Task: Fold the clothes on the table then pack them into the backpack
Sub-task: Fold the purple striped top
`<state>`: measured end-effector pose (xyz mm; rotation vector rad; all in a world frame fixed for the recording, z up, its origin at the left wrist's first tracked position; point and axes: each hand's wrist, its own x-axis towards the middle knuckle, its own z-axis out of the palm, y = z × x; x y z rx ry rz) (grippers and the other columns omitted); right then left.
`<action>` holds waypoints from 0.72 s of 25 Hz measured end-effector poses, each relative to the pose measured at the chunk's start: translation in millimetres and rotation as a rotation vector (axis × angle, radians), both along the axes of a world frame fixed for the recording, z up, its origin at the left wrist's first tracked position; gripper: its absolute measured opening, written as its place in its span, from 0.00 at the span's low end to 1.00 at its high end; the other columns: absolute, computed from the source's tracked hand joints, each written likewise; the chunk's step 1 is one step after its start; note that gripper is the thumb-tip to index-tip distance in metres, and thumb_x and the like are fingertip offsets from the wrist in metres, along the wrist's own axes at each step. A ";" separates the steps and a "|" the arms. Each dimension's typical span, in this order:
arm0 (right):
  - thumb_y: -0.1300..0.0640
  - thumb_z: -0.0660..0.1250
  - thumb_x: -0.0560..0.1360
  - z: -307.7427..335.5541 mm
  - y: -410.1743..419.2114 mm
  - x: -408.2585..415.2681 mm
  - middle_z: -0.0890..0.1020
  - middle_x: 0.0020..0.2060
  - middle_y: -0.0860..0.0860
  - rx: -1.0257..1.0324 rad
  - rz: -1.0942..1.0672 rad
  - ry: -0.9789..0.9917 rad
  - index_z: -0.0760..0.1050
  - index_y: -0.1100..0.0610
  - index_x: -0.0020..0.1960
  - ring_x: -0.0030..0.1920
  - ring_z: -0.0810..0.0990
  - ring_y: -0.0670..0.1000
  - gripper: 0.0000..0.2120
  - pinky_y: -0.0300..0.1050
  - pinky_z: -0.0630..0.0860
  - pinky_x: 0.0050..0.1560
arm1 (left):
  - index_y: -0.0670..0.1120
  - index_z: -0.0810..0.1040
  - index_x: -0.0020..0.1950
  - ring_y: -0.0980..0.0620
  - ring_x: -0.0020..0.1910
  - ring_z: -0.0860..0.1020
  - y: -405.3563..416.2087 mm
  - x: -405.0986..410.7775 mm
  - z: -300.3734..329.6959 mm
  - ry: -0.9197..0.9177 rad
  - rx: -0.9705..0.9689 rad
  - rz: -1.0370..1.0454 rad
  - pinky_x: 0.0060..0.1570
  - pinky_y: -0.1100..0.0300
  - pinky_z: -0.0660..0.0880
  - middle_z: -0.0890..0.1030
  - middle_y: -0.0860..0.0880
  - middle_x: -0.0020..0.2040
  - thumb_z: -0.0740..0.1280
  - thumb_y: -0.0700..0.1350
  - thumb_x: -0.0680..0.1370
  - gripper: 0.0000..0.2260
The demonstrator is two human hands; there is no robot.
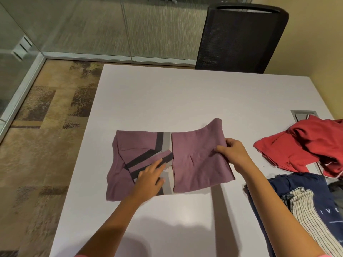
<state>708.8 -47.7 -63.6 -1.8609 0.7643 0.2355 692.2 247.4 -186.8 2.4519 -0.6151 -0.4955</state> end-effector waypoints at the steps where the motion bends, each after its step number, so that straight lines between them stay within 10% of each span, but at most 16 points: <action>1: 0.62 0.69 0.69 10.7 13.6 2.6 0.80 0.37 0.53 -0.002 0.026 -0.004 0.78 0.59 0.44 0.36 0.79 0.52 0.05 0.44 0.75 0.34 | 0.46 0.69 0.72 0.46 0.69 0.69 4.7 2.4 5.1 0.059 -0.133 0.146 0.66 0.52 0.68 0.69 0.47 0.72 0.63 0.44 0.80 0.19; 6: 0.58 0.69 0.67 46.6 116.1 15.4 0.80 0.40 0.49 -0.125 0.205 -0.131 0.77 0.56 0.52 0.37 0.78 0.48 0.14 0.40 0.75 0.37 | 0.47 0.76 0.62 0.46 0.57 0.80 33.9 28.5 48.1 0.586 -0.654 0.713 0.52 0.56 0.78 0.81 0.48 0.55 0.62 0.45 0.81 0.10; 12: 0.60 0.67 0.70 25.9 238.3 21.3 0.81 0.40 0.57 -0.140 0.584 -0.243 0.76 0.63 0.53 0.40 0.79 0.56 0.12 0.50 0.77 0.40 | 0.51 0.77 0.61 0.51 0.52 0.81 71.9 53.5 66.2 0.897 -1.026 0.856 0.46 0.56 0.77 0.83 0.48 0.54 0.52 0.62 0.80 0.22; 18: 0.58 0.66 0.75 -18.1 246.1 18.3 0.78 0.59 0.54 -0.146 0.537 -0.142 0.68 0.59 0.70 0.58 0.77 0.52 0.24 0.42 0.74 0.57 | 0.56 0.62 0.74 0.50 0.61 0.77 106.7 56.2 33.0 0.685 -0.624 0.585 0.63 0.47 0.74 0.75 0.48 0.66 0.73 0.60 0.68 0.37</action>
